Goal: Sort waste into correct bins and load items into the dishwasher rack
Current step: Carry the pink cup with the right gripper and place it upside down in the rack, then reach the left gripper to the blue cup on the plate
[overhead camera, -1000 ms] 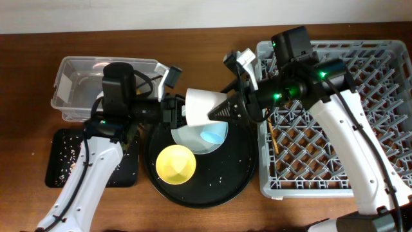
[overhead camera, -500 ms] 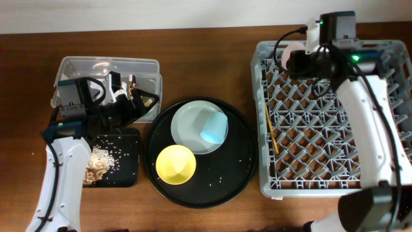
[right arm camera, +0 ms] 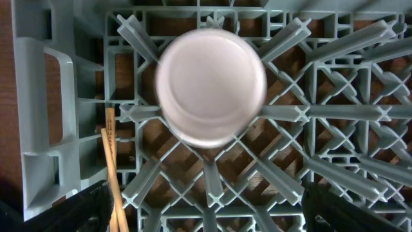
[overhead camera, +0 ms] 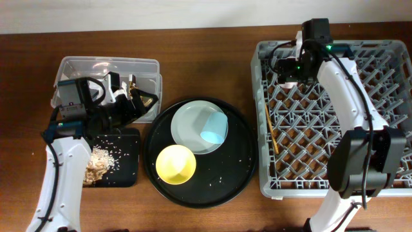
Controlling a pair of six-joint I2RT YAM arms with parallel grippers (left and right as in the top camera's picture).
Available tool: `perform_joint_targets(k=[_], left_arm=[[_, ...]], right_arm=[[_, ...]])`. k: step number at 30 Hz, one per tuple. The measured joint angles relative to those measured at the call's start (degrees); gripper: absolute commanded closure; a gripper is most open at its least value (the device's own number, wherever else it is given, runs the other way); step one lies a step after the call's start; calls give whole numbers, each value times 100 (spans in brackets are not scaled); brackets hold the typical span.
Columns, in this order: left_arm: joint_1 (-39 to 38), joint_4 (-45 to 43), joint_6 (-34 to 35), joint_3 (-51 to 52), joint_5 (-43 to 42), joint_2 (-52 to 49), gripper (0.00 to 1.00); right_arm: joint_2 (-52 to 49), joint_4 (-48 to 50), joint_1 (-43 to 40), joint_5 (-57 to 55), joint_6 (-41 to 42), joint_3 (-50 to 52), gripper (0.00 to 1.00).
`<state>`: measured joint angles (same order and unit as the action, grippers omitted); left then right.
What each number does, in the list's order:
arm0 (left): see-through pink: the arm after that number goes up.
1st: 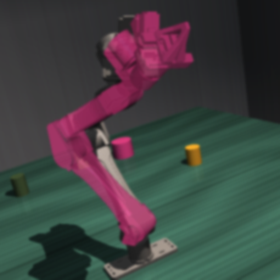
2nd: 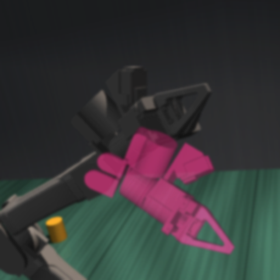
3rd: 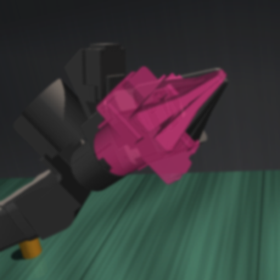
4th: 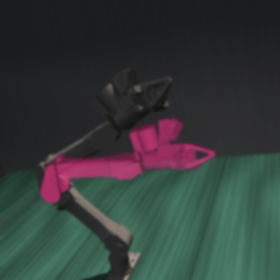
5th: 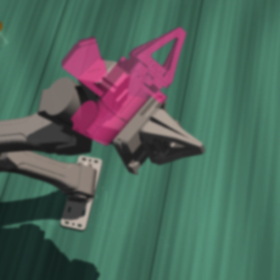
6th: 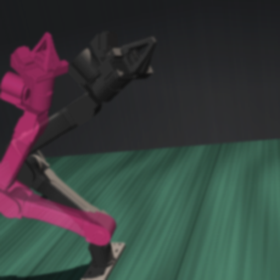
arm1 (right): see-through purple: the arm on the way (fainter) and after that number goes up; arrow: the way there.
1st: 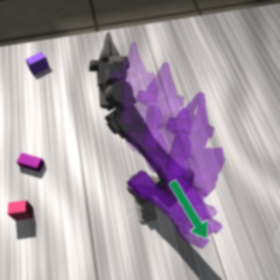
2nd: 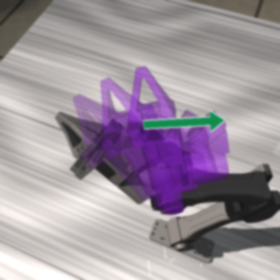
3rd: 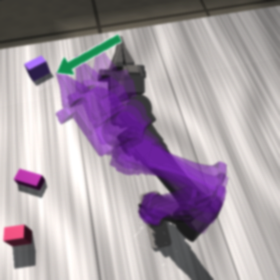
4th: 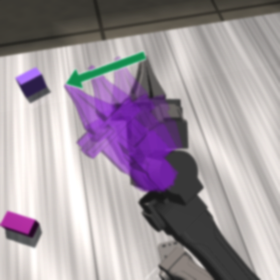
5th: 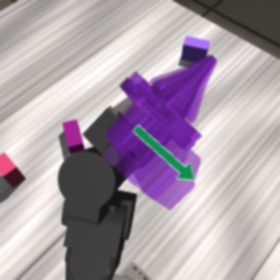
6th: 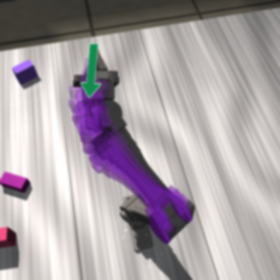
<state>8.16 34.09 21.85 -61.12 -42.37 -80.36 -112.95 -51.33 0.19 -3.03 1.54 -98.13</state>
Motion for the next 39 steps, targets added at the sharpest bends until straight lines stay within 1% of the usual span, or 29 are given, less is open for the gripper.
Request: perform_joint_targets(k=[1, 2, 4, 6, 7, 11, 12, 13, 15, 16, 17, 19, 21, 22, 23, 24, 25, 28, 29, 30, 32, 33, 34, 36, 38, 39], left_arm=[[2, 0, 0, 0, 0, 0, 1], [2, 0, 0, 0, 0, 0, 1], [2, -7, 0, 0, 2, 0, 1], [2, 0, 0, 0, 2, 0, 1], [2, 0, 0, 0, 2, 0, 1], [2, 0, 0, 0, 2, 0, 1], [0, 0, 4, 0, 42, 0, 65], [0, 170, 15, -4, 79, 0, 100], [-354, 1119, 22, -37, 221, -2, 99], [-874, 1381, 17, 22, 341, -2, 100], [-1325, 1338, 94, 74, 479, 0, 99], [-2232, 896, 538, 343, 793, 0, 99], [-3008, 114, 1268, 772, 1038, -2, 100], [-3320, -304, 1690, 992, 1169, -2, 100], [-3418, -407, 1840, 1056, 1222, -20, 100], [-3696, -892, 2203, 1272, 1460, -122, 100], [-3880, -1233, 2361, 1377, 1637, -328, 99], [-3969, -1891, 2872, 1436, 2490, -1029, 100], [-3971, -2138, 2931, 1464, 2623, -1165, 100], [-3971, -2638, 3008, 1467, 2817, -1464, 99], [-3971, -3211, 3067, 1508, 3021, -1663, 100], [-3971, -3373, 3071, 1508, 3101, -1674, 99], [-3947, -3499, 3073, 1506, 3359, -1674, 99], [-3807, -3587, 3062, 1508, 3567, -1674, 100], [-3523, -3727, 2916, 1508, 3722, -1674, 100], [-3434, -3729, 2769, 1508, 3753, -1674, 98]], right_arm=[[2, -116, 0, 0, 0, -33, 5], [20, -306, 0, 2, 0, -164, 1], [330, -815, 0, 155, 0, -529, 2], [1003, -955, 0, 297, 2, -767, 2], [1126, -960, 0, 313, -4, -796, 2], [1106, -977, 0, 330, 0, -800, 2], [1106, -977, 0, 332, -2, -800, 2], [1106, -984, 0, 332, 2, -800, 2], [1099, -981, 0, 332, 0, -800, 2], [1099, -984, 0, 332, -2, -800, 2], [1099, -990, 0, 332, 0, -800, 2], [1099, -990, 0, 337, 0, -800, 2], [1099, -999, 0, 350, -4, -800, 2], [1099, -997, 0, 352, -2, -800, 2], [1099, -988, 0, 352, -2, -800, 2], [1099, -994, 0, 354, -2, -800, 2], [1099, -994, 0, 354, 0, -800, 2], [1099, -999, 0, 354, -2, -800, 2], [1099, -992, 0, 352, -4, -800, 2], [1099, -984, 0, 354, -2, -800, 2], [1099, -999, 0, 354, -2, -800, 2], [1099, -994, 0, 354, -2, -800, 2], [1099, -994, 0, 354, -2, -800, 2], [1099, -994, 0, 354, 0, -800, 2], [1099, -994, 0, 354, -2, -800, 2], [1099, -994, 0, 354, -2, -800, 2]])
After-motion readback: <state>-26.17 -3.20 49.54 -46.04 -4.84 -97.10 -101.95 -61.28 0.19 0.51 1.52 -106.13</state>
